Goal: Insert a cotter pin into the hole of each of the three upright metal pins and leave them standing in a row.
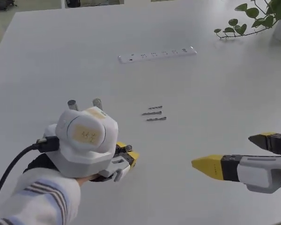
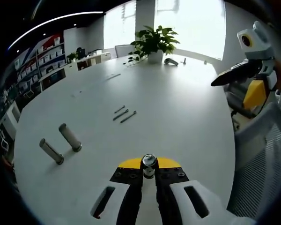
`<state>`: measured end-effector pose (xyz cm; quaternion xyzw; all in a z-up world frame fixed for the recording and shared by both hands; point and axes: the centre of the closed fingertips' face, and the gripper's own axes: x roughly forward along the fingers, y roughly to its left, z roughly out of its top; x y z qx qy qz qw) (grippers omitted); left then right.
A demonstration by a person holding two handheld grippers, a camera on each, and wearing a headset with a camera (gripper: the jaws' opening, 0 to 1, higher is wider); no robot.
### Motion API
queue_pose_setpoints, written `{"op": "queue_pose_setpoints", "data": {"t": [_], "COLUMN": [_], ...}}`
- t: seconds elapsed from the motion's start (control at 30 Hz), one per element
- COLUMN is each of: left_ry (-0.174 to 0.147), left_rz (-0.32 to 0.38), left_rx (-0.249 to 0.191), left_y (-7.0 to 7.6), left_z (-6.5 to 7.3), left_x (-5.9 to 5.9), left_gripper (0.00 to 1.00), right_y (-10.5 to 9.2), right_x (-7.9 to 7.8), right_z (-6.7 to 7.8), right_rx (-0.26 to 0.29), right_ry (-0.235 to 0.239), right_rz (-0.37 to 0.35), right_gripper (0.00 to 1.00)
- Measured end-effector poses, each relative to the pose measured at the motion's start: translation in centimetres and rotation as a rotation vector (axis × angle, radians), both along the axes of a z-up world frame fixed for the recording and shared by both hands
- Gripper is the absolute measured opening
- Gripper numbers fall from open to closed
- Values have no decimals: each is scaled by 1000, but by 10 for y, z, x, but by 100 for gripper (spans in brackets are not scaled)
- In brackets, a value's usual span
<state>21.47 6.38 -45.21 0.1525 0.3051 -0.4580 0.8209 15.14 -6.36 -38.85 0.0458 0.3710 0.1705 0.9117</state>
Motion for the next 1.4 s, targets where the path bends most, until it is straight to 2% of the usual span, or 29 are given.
{"op": "queue_pose_setpoints", "data": {"t": [0.27, 0.53, 0.67, 0.77, 1.07, 1.27, 1.33, 1.4], "left_ry": [-12, -20, -18, -25, -23, -38, -55, -56], "left_rz": [-28, -22, -1, -8, -5, -14, -35, -44], "left_rx": [20, 24, 12, 22, -14, -13, -2, 4], "left_y": [-1, -2, -1, 0, -4, -5, -5, -5], "left_z": [-5, -8, -9, -11, -11, -11, -11, -11], "left_x": [-4, -4, -5, -7, -9, -8, -9, -9], "left_gripper": [5, 5, 5, 5, 6, 6, 6, 6], "right_y": [2, 3, 3, 4, 8, 9, 9, 8], "right_x": [0, 0, 1, 1, 3, 2, 3, 3], "right_z": [0, 0, -1, -2, -1, -2, -2, -2], "right_rx": [-2, 0, -3, -2, -6, -10, -11, -9], "right_ry": [1, 3, 4, 5, 2, 4, 5, 5], "right_rz": [5, 7, 10, 14, 25, 30, 27, 23], "right_gripper": [88, 88, 88, 88, 88, 88, 88, 88]}}
